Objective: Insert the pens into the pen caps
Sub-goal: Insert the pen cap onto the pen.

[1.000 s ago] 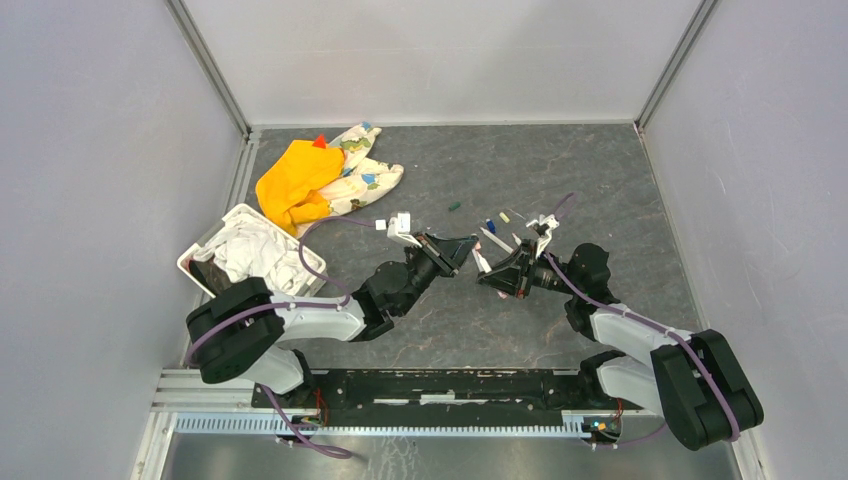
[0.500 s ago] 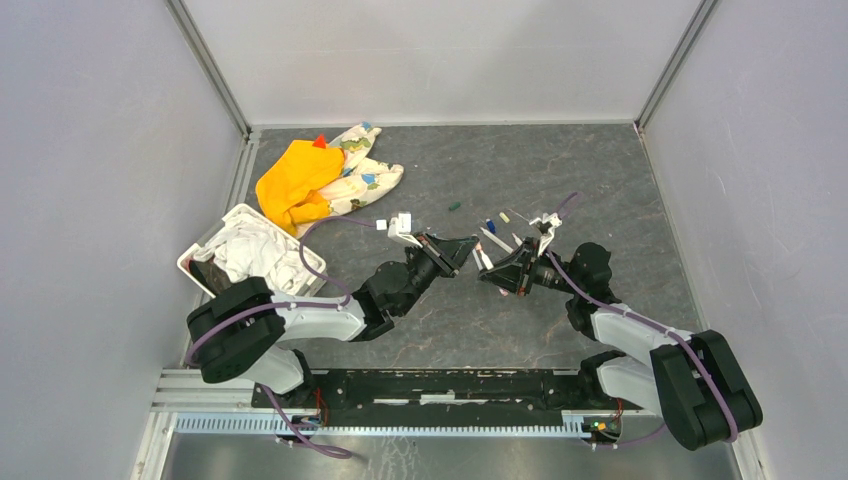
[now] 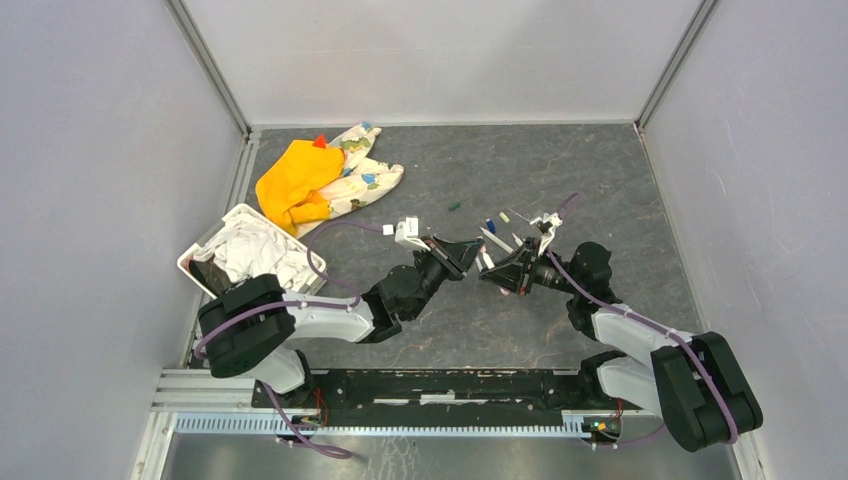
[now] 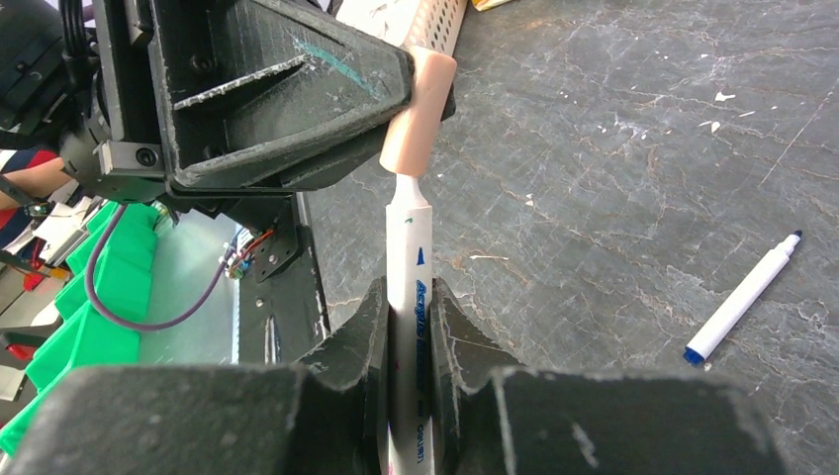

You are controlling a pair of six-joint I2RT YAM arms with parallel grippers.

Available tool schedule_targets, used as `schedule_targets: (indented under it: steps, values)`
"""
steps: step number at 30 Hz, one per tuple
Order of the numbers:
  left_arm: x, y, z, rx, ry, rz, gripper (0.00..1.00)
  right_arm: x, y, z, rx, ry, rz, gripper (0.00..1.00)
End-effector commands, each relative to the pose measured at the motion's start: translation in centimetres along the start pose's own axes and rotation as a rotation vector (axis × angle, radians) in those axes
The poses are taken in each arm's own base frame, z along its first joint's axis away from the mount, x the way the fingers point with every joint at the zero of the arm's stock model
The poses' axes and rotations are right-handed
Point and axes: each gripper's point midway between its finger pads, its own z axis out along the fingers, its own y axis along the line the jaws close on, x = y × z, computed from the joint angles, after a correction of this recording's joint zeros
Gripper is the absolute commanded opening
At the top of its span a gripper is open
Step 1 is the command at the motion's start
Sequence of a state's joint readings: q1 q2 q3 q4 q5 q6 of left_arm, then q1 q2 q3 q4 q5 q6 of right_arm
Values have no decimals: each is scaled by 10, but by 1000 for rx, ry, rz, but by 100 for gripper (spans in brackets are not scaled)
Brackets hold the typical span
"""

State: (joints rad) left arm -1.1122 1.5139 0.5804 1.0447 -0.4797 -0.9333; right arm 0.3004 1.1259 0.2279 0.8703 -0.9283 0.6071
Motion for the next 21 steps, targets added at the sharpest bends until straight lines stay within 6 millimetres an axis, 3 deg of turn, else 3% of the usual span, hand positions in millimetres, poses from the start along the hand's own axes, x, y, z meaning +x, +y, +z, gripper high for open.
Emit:
schedule_targets:
  steps: [1,8,16,21]
  values:
    - [7,-23,-1,3,-30,21,2,-19,-16,3,95,-31,-28,0]
    - [19,-14,-7,-156,-54,131,2,-23,-19,2,113,-41,-42,0]
    - [16,-17,-14,-221,-121,176,2,-24,-19,1,118,-47,-42,0]
    - [27,-24,-11,-203,-96,190,2,-25,-15,1,103,-52,-58,0]
